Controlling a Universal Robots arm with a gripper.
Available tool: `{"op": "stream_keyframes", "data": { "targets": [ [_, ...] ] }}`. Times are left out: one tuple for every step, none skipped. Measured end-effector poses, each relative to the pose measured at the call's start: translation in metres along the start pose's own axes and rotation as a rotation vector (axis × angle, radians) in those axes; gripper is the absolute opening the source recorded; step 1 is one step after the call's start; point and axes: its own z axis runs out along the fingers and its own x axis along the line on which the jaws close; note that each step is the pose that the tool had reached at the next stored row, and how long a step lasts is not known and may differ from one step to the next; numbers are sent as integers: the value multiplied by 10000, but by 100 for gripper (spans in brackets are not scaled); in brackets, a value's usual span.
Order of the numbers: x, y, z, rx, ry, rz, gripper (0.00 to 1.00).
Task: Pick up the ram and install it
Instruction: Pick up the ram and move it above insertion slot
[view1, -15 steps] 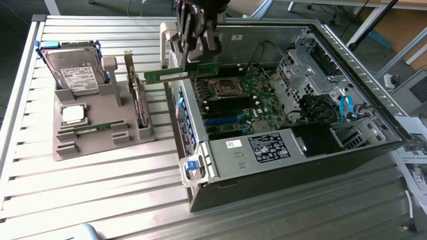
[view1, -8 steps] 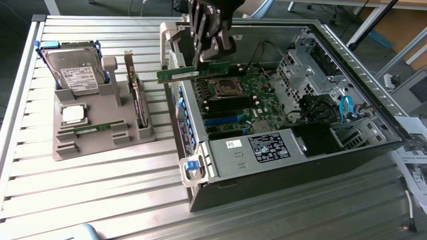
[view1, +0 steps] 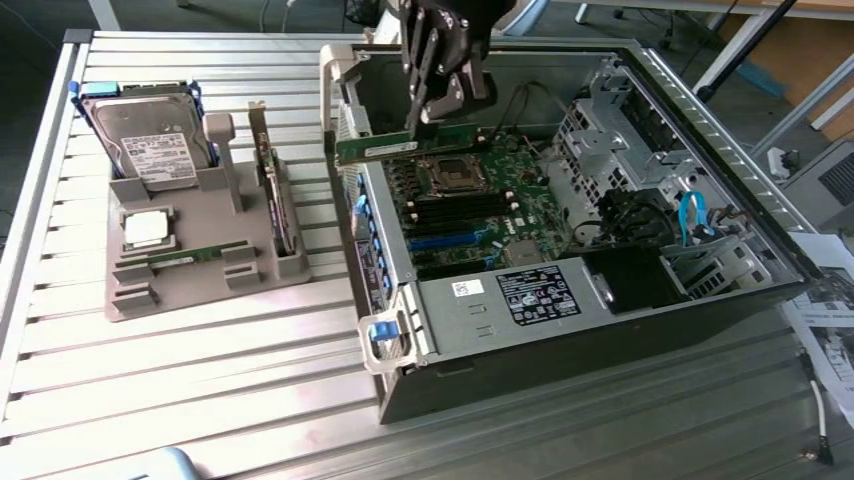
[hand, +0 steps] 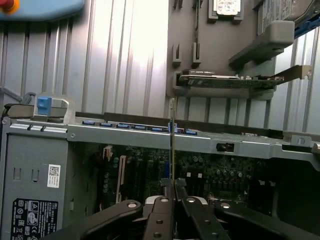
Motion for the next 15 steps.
{"op": "stream_keyframes", "data": {
  "targets": [
    [3, -28, -1, -1, 1, 0, 12],
    [7, -59, -2, 0, 1, 0, 12],
    [10, -85, -2, 0, 1, 0, 12],
    [13, -117, -2, 0, 1, 0, 12],
    [17, -156, -3, 0, 0, -1, 12],
    [21, -190, -4, -1, 0, 0, 12],
    [25, -221, -4, 0, 0, 0, 12],
    [29, -255, -5, 0, 0, 0, 12],
    [33, -286, -6, 0, 0, 0, 12],
    [36, -315, -6, -1, 0, 0, 12],
    [40, -344, -7, 0, 0, 0, 12],
    [44, -375, -7, 1, 0, 0, 12],
    [51, -434, -9, 0, 0, 0, 12],
    [54, -462, -9, 0, 0, 0, 12],
    [57, -489, -10, -1, 0, 0, 12]
  ]
}}
